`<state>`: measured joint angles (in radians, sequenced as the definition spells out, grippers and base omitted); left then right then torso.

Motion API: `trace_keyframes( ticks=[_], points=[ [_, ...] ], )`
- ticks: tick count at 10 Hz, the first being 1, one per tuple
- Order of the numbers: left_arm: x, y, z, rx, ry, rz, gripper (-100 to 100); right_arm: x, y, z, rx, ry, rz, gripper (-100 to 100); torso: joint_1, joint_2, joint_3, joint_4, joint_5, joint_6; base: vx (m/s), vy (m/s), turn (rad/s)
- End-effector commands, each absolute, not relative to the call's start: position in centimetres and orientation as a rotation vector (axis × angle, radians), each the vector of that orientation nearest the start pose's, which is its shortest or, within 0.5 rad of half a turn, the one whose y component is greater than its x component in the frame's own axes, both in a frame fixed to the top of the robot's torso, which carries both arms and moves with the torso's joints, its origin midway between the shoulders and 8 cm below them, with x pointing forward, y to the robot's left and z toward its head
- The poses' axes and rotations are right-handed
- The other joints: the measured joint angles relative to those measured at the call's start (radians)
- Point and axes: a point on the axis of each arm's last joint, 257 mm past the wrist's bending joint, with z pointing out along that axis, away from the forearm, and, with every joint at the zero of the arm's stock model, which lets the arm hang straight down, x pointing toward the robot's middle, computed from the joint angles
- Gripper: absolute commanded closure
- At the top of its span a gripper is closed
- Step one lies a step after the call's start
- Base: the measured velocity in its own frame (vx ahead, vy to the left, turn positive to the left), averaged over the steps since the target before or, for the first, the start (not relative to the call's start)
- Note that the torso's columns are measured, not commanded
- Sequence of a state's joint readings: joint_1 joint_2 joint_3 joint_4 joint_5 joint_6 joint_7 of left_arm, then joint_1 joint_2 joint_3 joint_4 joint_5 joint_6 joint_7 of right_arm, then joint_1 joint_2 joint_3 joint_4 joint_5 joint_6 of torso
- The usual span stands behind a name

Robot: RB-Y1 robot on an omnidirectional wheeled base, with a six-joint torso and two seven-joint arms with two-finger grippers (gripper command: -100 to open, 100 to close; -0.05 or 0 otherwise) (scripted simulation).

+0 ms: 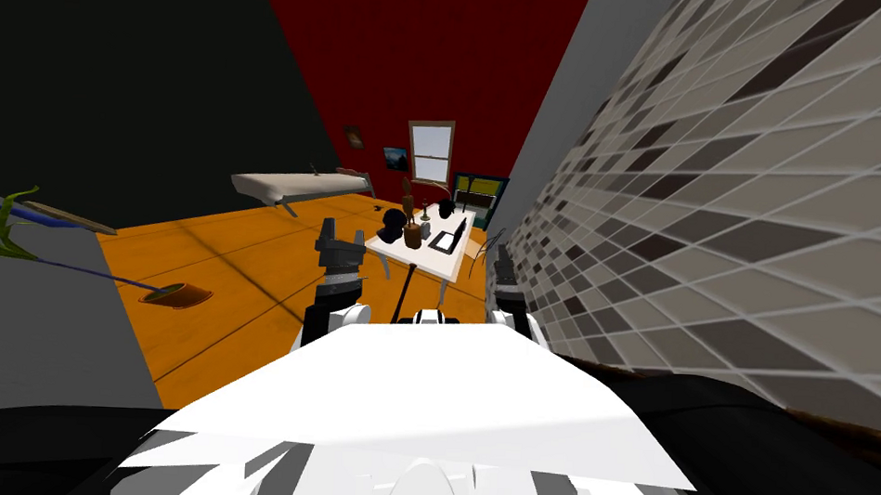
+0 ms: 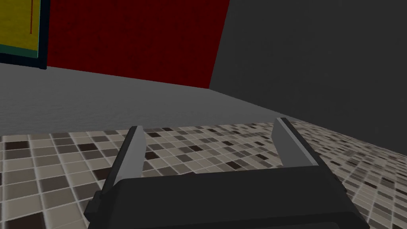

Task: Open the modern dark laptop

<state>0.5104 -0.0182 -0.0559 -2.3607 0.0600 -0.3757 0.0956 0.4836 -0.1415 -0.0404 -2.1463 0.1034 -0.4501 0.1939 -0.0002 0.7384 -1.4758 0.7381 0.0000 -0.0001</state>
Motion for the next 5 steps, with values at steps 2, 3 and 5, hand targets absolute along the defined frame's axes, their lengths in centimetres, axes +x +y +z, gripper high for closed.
trace_keyframes(
  ticks=[2, 3, 5],
  points=[
    [34.9, 27.0, 3.3, -0.794, 0.57, -1.472, 0, 39.6, -27.7, -6.4, 0.452, 1.043, 0.863, -100, -0.001, 0.0, 0.0, 0.0, 0.0, 0.0, -0.007, 0.072, -0.038],
    [34.9, 27.0, 3.3, -0.794, 0.57, -1.472, 0, 39.6, -27.5, -6.4, 0.443, 1.048, 0.854, -100, 0.0, 0.0, 0.0, 0.0, 0.0, 0.0, -0.003, 0.06, -0.026],
    [34.9, 27.0, 3.3, -0.794, 0.57, -1.472, 0, 40.5, -27.3, -7.5, 0.41, 1.097, 0.792, -100, 0.001, -0.001, 0.0, 0.0, 0.0, 0.0, -0.002, 0.074, -0.04]
  ],
)
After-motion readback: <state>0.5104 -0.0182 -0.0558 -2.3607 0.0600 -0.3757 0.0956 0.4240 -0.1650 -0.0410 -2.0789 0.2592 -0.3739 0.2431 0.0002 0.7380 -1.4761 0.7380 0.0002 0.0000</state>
